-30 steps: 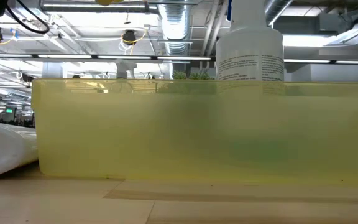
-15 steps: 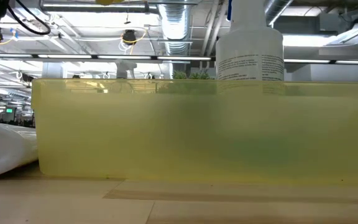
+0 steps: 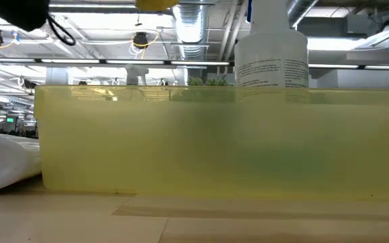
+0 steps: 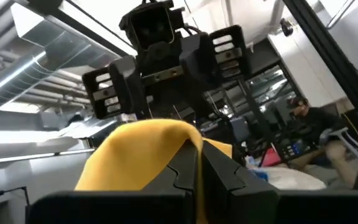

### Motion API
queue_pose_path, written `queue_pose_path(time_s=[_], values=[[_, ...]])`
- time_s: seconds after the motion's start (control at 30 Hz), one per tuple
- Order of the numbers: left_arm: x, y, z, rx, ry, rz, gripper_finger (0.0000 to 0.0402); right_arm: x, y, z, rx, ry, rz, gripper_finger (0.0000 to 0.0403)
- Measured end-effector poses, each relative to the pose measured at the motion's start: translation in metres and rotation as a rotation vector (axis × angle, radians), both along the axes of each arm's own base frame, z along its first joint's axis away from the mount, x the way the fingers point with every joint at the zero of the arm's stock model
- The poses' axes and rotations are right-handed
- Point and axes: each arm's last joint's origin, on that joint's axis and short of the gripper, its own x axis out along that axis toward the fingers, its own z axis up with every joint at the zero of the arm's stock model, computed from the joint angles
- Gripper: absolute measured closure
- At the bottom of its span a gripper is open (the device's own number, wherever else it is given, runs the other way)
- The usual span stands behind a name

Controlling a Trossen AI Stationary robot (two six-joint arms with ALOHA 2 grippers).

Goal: Pick & Place Kitchen Items
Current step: Put the yellow microfiber cloth into the green bin

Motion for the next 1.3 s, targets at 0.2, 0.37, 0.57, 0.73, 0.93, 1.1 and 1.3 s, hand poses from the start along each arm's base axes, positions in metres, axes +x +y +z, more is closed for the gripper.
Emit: queue_pose_path(time_s=[0.2,0.37,0.57,0.73,0.93,1.1,1.3], values=[[0.019,-0.003,0.003,0.023,-0.004,0.020,0.0400,0.004,0.001,-0.007,-0.003,0.040,0.000,0.0215],[0.025,-0.005,0.010,0.034,-0.021,0.031,0.0400,0.006,0.001,-0.011,-0.005,0.058,-0.001,0.0214],[0.027,-0.006,0.016,0.057,-0.047,0.022,0.0400,0.006,0.001,-0.010,-0.005,0.056,-0.001,0.0216],[0.027,-0.007,0.020,0.069,-0.073,0.022,0.0400,0.006,0.001,-0.010,-0.005,0.056,-0.002,0.0214],[0.025,-0.005,0.027,0.087,-0.114,0.028,0.0400,0.005,0.001,-0.010,-0.006,0.064,-0.002,0.0216],[0.023,0.003,0.033,0.076,-0.142,0.039,0.0400,0.005,0.001,-0.011,-0.011,0.069,0.001,0.0218],[0.024,0.012,0.042,0.071,-0.192,-0.013,0.0400,0.005,0.005,-0.010,-0.014,0.063,0.016,0.0212]])
